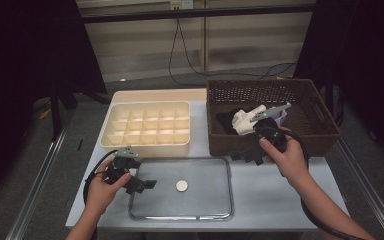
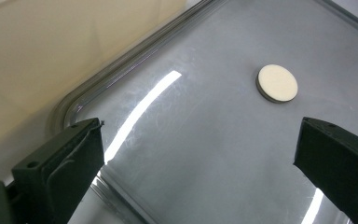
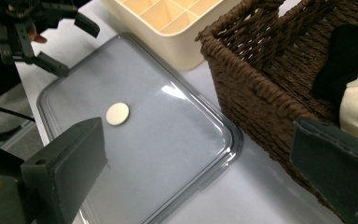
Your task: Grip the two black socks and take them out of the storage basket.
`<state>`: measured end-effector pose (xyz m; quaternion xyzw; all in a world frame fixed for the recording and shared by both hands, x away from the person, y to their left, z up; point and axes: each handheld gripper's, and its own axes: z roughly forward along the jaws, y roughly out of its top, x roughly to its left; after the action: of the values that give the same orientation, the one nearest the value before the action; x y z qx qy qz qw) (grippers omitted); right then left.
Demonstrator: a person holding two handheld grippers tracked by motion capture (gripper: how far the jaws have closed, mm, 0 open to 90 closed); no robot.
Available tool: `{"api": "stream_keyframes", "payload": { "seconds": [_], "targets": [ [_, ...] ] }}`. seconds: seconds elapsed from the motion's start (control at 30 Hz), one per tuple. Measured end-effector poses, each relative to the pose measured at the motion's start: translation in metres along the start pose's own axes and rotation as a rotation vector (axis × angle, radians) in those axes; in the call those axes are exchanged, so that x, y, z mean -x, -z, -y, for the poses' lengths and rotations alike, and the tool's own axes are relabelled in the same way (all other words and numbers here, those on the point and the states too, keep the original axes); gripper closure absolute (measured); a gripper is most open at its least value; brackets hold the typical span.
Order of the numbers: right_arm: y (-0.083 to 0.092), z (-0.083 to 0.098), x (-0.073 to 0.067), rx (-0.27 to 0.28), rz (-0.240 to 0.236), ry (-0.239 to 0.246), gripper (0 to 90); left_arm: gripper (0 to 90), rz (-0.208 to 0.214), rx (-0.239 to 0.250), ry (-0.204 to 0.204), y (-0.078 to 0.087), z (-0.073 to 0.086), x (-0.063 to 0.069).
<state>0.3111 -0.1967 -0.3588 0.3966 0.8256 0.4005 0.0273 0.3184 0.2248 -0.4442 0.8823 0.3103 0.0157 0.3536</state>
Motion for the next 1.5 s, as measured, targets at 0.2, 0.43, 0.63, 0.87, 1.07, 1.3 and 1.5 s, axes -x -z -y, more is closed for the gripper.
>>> {"api": "stream_keyframes", "payload": {
  "seconds": [0.2, 0.43, 0.63, 0.87, 1.07, 1.3, 1.5],
  "targets": [
    [0.002, -0.009, 0.007, -0.009, 0.02, 0.002, 3.0, 1.2, 0.007, -0.002, -0.002, 0.0, 0.0, 0.0],
    [0.006, -0.022, 0.015, -0.005, 0.029, -0.002, 3.1, 1.2, 0.003, -0.001, -0.002, 0.0, 0.0, -0.001],
    [0.005, -0.03, 0.028, -0.007, 0.057, -0.021, 3.1, 1.2, -0.002, -0.009, -0.001, 0.0, 0.001, -0.001],
    [0.0, -0.037, 0.043, -0.016, 0.081, -0.035, 3.1, 1.2, 0.004, -0.006, -0.003, 0.0, 0.001, -0.001],
    [-0.004, -0.043, 0.052, -0.024, 0.092, -0.034, 3.0, 1.2, 0.003, -0.01, -0.002, 0.001, 0.002, -0.002],
    [-0.012, -0.049, 0.06, -0.035, 0.093, -0.027, 3.0, 1.4, 0.004, -0.006, 0.001, 0.001, 0.002, -0.002],
    [-0.018, -0.053, 0.067, -0.038, 0.092, -0.035, 3.0, 1.4, 0.002, -0.005, 0.004, 0.002, 0.003, -0.003]
  ]
}}
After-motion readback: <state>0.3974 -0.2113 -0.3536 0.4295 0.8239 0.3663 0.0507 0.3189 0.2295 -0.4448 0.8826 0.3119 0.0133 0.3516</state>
